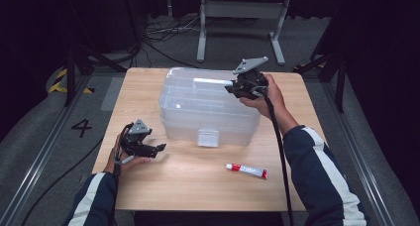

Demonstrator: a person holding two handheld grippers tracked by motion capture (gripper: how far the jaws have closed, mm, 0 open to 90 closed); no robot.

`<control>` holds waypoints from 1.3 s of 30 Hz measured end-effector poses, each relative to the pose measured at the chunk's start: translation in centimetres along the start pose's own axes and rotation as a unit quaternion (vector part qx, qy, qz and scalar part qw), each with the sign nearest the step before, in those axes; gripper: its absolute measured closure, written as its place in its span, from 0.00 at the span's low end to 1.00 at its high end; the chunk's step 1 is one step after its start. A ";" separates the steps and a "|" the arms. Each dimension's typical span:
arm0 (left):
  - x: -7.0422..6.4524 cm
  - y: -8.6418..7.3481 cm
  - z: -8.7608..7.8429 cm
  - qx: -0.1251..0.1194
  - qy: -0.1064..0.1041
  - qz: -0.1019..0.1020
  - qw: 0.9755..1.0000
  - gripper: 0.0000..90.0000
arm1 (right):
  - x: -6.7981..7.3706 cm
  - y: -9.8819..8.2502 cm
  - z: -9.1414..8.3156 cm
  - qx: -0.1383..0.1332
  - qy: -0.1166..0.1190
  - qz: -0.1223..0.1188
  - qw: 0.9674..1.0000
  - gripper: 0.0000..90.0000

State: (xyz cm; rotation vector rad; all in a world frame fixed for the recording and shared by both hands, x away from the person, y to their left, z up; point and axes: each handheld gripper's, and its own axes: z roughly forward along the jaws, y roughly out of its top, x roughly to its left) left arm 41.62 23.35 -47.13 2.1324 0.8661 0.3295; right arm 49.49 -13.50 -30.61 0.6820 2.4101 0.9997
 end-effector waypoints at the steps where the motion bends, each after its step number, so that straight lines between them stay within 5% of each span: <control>1: 0.0 0.7 0.2 -0.012 -0.007 0.003 1.000 0.17 | 0.0 0.0 0.0 -0.001 0.002 0.002 1.000 0.83; 6: -0.5 2.8 1.2 -0.025 -0.014 0.024 0.999 0.17 | 0.1 0.0 -0.1 0.001 0.001 0.001 1.000 0.83; 10: -0.5 3.4 1.6 -0.032 -0.001 0.022 0.999 0.16 | 0.1 -0.1 -0.2 0.002 0.000 0.001 1.000 0.83; 17: 0.0 3.7 1.9 -0.024 -0.026 0.009 0.999 0.21 | -0.2 -0.4 -0.5 0.002 0.004 0.005 1.000 0.84; 22: -1.1 3.7 1.8 -0.022 -0.050 0.018 0.998 0.25 | -0.5 -1.0 -1.1 0.004 -0.003 0.004 1.000 0.83; 31: -2.3 3.9 0.4 -0.053 -0.048 0.023 0.997 0.32 | -0.6 -1.9 -2.0 -0.002 -0.004 0.000 1.000 0.83; 39: -2.3 3.5 -0.6 -0.044 -0.037 0.027 0.998 0.41 | -0.1 -1.3 -1.9 0.009 -0.005 -0.008 1.000 0.83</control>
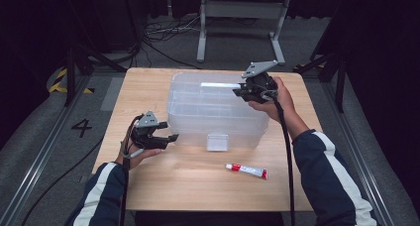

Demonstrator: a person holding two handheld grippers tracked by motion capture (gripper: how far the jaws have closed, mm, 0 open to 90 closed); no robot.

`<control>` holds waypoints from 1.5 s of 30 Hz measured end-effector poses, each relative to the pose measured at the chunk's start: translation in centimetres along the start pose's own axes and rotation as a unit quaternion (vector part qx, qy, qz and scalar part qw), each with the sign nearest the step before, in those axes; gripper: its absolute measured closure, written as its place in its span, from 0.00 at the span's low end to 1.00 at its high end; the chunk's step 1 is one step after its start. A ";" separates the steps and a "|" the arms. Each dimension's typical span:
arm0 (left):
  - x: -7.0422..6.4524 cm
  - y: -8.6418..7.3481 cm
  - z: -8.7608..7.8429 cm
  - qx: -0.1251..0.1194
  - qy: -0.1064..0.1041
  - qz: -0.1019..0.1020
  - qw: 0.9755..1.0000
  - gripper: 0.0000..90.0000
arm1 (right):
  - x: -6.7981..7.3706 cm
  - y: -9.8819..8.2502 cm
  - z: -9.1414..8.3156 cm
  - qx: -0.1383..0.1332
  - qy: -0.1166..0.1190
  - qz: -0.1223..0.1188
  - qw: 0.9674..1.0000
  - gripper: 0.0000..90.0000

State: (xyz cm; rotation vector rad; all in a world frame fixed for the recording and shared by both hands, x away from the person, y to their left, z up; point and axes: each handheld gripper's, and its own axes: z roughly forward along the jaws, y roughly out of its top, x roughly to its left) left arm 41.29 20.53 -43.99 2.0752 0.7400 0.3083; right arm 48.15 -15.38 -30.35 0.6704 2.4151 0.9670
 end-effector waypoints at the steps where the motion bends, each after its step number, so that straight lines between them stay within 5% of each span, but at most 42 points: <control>1: -0.1 -0.1 -0.2 0.002 -0.002 -0.002 1.000 0.41 | 0.1 0.1 0.1 0.001 0.002 -0.003 1.000 0.83; 9: -0.7 -0.5 -1.1 0.006 -0.005 0.013 1.000 0.45 | 0.2 0.5 0.1 0.005 -0.001 -0.003 1.000 0.82; 13: -1.7 -0.7 -2.3 0.007 0.014 0.027 1.000 0.43 | 0.0 0.8 0.1 0.002 0.003 0.002 1.000 0.82; 20: -1.6 -0.4 -3.4 -0.021 0.022 0.015 0.999 0.46 | -0.4 1.4 -0.1 0.007 0.007 0.014 1.000 0.82; 30: -1.5 0.6 -3.8 -0.047 0.033 0.020 0.998 0.81 | -1.1 2.7 -0.3 0.020 -0.003 0.009 1.000 0.80; 36: -1.6 1.1 -3.2 -0.060 0.068 0.016 0.996 0.96 | -1.2 3.1 -0.4 0.025 -0.009 0.007 1.000 0.79; 45: -1.3 1.2 -2.9 -0.066 0.075 0.006 0.995 1.00 | -1.2 2.8 -0.5 0.015 -0.018 0.009 1.000 0.79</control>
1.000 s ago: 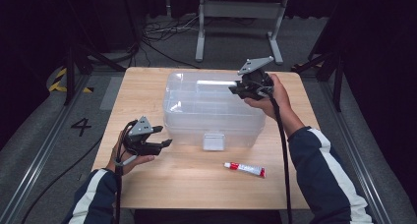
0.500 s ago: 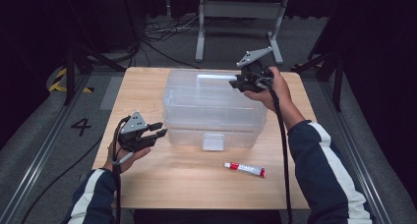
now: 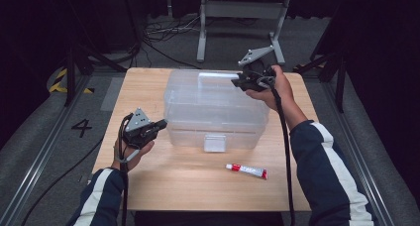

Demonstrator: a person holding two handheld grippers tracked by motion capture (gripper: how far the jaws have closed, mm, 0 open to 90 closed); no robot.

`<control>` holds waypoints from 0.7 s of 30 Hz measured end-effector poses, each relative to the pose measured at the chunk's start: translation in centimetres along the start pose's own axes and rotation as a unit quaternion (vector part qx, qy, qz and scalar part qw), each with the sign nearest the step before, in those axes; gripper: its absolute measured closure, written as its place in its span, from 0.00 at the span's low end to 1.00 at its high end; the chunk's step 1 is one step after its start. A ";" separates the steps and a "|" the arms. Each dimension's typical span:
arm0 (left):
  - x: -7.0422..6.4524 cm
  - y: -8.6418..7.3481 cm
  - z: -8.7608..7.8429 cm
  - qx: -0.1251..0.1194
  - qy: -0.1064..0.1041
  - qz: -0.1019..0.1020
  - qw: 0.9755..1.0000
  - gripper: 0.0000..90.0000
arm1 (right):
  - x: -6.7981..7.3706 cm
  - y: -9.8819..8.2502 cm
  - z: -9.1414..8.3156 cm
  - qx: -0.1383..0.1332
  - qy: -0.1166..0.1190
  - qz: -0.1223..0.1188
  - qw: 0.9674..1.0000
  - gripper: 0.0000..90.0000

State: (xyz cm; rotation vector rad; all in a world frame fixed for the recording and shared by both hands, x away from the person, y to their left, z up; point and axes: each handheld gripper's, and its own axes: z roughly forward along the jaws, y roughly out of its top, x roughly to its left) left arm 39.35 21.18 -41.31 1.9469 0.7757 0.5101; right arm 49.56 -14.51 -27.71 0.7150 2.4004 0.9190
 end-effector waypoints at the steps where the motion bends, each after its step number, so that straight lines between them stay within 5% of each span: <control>1: 0.0 0.0 0.0 0.002 0.002 0.002 1.000 1.00 | 0.1 -0.1 0.0 -0.001 -0.002 0.001 1.000 0.79; 11: 0.1 -0.1 0.1 0.010 -0.002 0.008 1.000 1.00 | 0.0 -1.3 -3.1 -0.041 -0.030 -0.008 0.999 0.69; 16: 0.0 0.0 0.1 0.013 -0.001 0.010 1.000 1.00 | -1.0 -3.8 -6.1 -0.083 -0.044 -0.010 0.996 0.64; 21: 0.0 0.1 0.1 0.015 0.000 0.015 1.000 1.00 | -1.7 -6.8 -7.4 -0.096 -0.061 0.000 0.993 0.61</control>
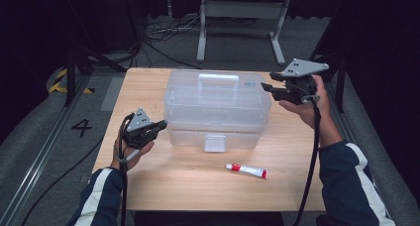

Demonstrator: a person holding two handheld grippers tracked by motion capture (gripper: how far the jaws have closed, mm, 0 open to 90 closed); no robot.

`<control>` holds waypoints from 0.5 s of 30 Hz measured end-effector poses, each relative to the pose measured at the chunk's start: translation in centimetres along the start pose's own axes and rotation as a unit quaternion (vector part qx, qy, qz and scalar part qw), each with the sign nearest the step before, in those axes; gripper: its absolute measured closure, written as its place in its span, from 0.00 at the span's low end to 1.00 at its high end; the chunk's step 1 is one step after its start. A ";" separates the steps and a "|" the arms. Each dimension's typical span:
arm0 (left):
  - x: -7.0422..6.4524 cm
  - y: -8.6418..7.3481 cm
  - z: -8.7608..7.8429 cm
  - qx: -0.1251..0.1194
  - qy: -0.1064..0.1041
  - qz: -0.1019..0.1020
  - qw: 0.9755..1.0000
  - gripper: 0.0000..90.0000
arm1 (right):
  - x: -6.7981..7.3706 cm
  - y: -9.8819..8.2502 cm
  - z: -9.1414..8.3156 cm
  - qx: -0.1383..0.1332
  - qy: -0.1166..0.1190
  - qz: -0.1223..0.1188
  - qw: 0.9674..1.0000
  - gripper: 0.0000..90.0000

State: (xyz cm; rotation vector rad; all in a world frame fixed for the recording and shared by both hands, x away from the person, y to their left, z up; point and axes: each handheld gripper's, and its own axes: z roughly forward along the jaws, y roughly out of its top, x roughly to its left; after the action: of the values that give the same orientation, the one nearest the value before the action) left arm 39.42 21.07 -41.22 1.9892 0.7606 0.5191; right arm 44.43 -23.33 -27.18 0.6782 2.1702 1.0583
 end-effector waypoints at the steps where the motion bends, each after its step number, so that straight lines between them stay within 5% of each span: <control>1: 0.0 0.0 0.0 0.000 0.001 0.001 1.000 1.00 | -0.1 -0.6 -0.3 -0.004 -0.003 0.002 1.000 0.61; 11: 0.1 0.3 -0.1 0.003 0.000 0.007 1.000 1.00 | -0.9 -6.5 -0.9 -0.025 -0.006 0.042 0.999 0.55; 15: 0.1 0.5 -0.1 0.004 0.001 0.007 1.000 1.00 | -0.7 -8.7 -0.1 -0.005 -0.010 0.034 0.999 0.53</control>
State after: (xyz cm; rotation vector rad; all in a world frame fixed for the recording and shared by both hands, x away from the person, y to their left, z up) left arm 39.55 20.99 -40.76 2.0038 0.7509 0.5274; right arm 43.34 -28.60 -34.05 0.7604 2.1361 1.0932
